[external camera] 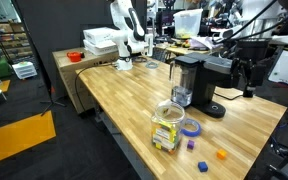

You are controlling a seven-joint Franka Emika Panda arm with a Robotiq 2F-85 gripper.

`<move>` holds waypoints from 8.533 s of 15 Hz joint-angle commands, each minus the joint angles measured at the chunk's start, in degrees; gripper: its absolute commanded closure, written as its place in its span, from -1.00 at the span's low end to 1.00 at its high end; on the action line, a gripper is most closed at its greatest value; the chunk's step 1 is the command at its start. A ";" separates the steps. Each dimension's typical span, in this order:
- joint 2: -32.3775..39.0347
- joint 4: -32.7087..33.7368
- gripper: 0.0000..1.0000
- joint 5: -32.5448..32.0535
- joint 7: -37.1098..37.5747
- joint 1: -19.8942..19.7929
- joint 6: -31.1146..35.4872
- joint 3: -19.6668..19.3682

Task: Put the orange block in the clear container

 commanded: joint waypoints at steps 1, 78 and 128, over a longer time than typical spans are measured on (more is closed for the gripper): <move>2.76 -1.25 -1.00 -0.79 -2.72 -0.25 2.09 0.89; 31.91 -3.04 -1.00 -11.73 31.50 -2.39 33.88 7.68; 38.26 -6.99 -0.64 -13.71 43.13 1.89 46.60 8.48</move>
